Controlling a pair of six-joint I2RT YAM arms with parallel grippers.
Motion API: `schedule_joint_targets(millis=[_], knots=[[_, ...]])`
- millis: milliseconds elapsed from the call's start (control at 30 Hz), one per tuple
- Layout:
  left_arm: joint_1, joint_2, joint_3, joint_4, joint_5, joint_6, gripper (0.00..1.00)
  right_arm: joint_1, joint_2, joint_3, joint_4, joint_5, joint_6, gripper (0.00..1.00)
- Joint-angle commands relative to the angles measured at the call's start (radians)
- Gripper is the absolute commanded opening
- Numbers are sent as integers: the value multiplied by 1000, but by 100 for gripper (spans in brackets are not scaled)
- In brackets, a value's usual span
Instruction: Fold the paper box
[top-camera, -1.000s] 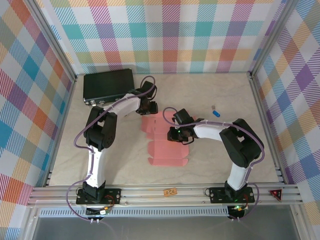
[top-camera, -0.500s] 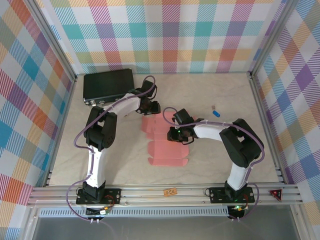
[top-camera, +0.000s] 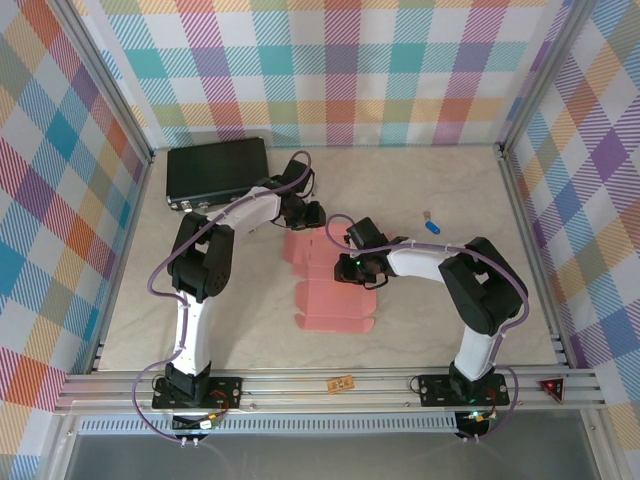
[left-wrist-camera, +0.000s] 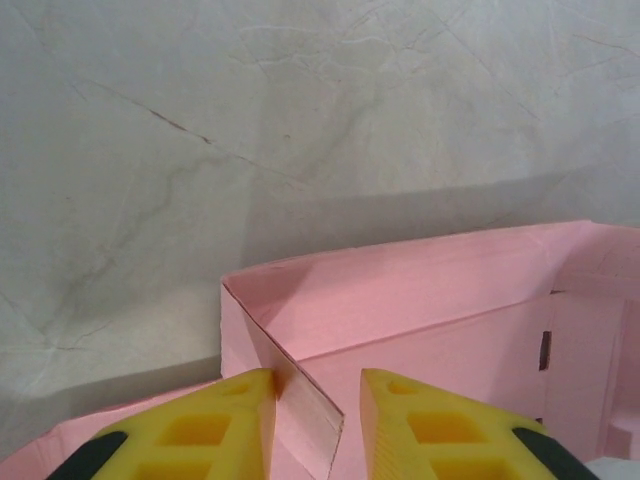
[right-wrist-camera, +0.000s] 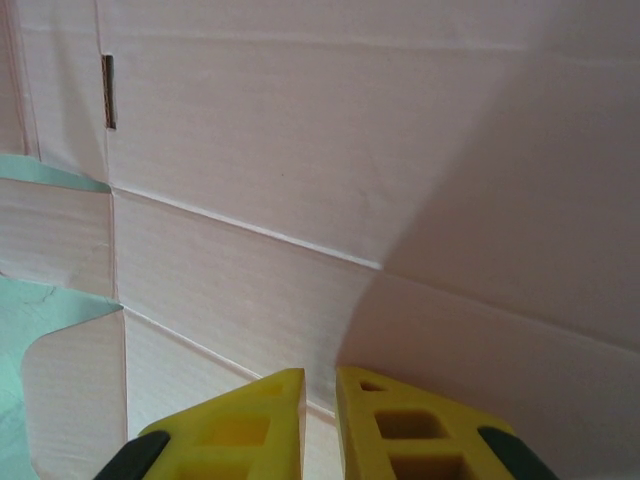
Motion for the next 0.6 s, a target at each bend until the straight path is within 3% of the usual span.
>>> schedule_joint_targets(millis=[0,200,567], knots=[[2,29,34,10,47,-3,28,6,43,-8,-82,8,-8,18],[1,-21,12,17,6,-3,29,5,9,-1,-101,24,-5,18],[-16,-233,-102,-8,-118,34,40,-37,-165,99,-218,83,-67,24]])
